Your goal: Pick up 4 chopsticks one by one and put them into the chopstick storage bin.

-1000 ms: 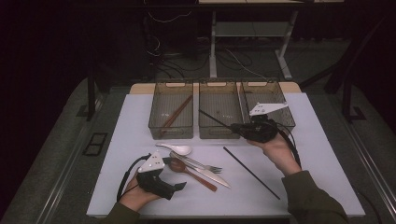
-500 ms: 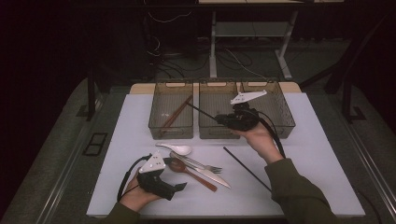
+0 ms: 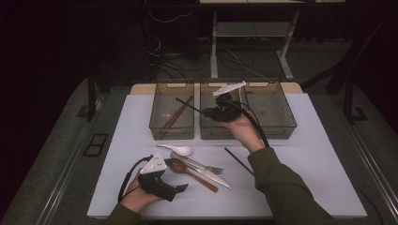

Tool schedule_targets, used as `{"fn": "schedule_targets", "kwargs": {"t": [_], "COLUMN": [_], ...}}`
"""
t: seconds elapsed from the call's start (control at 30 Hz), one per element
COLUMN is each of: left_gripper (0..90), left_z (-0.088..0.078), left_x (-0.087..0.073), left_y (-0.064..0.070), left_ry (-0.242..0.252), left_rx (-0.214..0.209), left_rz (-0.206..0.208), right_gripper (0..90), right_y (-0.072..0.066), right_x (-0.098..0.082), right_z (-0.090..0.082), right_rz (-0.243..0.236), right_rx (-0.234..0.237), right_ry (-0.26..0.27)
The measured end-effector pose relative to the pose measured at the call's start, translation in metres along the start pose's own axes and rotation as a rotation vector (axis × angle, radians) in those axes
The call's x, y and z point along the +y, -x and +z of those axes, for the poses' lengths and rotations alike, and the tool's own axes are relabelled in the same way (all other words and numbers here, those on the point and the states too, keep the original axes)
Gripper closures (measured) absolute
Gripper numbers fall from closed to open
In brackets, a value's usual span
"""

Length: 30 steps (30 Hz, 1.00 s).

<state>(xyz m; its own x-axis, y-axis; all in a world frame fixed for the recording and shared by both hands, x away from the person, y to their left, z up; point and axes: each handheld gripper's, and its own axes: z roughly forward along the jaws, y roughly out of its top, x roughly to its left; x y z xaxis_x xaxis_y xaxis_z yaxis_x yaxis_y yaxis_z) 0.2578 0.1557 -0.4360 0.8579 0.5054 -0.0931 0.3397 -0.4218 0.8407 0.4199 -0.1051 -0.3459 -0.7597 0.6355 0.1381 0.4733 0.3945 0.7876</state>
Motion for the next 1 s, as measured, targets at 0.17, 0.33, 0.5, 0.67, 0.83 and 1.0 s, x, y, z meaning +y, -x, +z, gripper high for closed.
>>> {"fn": "schedule_targets", "kwargs": {"t": [0.17, 0.33, 0.5, 0.67, 0.83, 1.0], "left_gripper": [0.0, 0.0, 0.0, 0.0, 0.0, 0.0], "left_z": [0.000, 0.000, 0.000, 0.000, 0.000, 0.000], "left_x": [0.000, 0.001, 0.001, 0.002, 0.002, 0.002], "left_y": [0.000, 0.002, 0.002, 0.003, 0.002, 0.002], "left_ry": [-0.007, -0.001, 0.000, 0.004, 0.004, 0.005], "left_rx": [-0.002, -0.004, -0.009, -0.010, -0.009, -0.010], "left_rz": [0.013, 0.007, 0.012, 0.006, 0.013, 0.012], "right_gripper": [85.1, 85.1, 85.0, 85.1, 85.0, 85.0], "right_y": [-0.004, -0.006, -0.008, -0.008, -0.010, -0.011], "right_x": [0.012, 0.022, 0.028, 0.033, 0.039, 0.042], "right_z": [0.015, 0.031, 0.047, 0.062, 0.078, 0.093], "right_rz": [-0.005, -0.002, 0.003, 0.015, 0.026, 0.040], "right_rx": [-0.003, -0.009, -0.016, -0.020, -0.027, -0.043], "right_ry": [-0.019, -0.034, -0.050, -0.068, -0.088, -0.109]}}
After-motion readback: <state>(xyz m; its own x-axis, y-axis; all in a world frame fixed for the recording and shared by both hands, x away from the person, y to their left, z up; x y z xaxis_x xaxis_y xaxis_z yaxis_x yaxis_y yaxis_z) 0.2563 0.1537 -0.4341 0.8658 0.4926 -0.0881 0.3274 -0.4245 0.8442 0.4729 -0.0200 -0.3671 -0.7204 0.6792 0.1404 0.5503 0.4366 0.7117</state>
